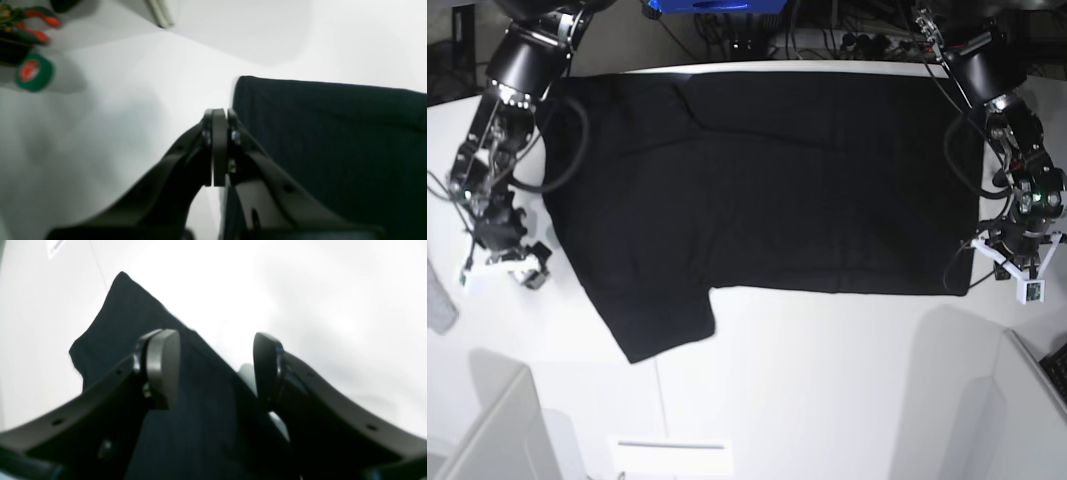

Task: Fold the T-shirt properly
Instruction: 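Release the shirt and move both grippers toward the hem, then grasp the hem corners of the shirt with both grippers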

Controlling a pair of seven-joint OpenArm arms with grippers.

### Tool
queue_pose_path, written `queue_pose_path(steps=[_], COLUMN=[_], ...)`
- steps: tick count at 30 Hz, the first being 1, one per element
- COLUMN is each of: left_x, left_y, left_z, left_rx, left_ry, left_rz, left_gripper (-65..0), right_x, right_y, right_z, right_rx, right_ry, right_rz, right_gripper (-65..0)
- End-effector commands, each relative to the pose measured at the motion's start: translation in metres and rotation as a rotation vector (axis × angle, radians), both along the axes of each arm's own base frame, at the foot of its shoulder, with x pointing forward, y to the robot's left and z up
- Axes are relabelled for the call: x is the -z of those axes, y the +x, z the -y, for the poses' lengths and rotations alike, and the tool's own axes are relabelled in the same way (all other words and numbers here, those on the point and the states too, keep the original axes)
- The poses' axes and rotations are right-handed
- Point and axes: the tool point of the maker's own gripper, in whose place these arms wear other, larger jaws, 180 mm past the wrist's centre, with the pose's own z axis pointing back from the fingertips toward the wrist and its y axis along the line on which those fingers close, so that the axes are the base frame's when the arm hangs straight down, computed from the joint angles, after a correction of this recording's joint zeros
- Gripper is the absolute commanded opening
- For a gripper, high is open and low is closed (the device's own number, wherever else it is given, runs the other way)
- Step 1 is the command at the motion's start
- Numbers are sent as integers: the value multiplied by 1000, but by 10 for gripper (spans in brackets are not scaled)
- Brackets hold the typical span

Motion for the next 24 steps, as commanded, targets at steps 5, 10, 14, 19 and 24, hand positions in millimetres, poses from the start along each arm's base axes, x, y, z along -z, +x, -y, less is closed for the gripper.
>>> queue_pose_path(steps=[5,10,14,19,24], left_x=[-19,-21,-12,-6,-5], left_y=[27,43,48,56,68], left_z=[-7,-9,-19,-27,-17], left_rx=[-8,-12,-30,-46,33], left_ry=[-16,-43,-66,-88,-40], left_rz=[75,135,121,131,86], left_gripper=[-507,-347,-321,-321,-321], right_x=[-20,-8,-1,0,1], right_y=[47,76,94,119,145], right_z=[-7,-18,-28,-43,-55], right_rx=[-32,-98,-123,-171,-245], right_ry=[-40,-48,-28,-23,-109], right_rz=[81,23,-16,-68,-53], right_gripper=[-323,-321,-320,-215,-201])
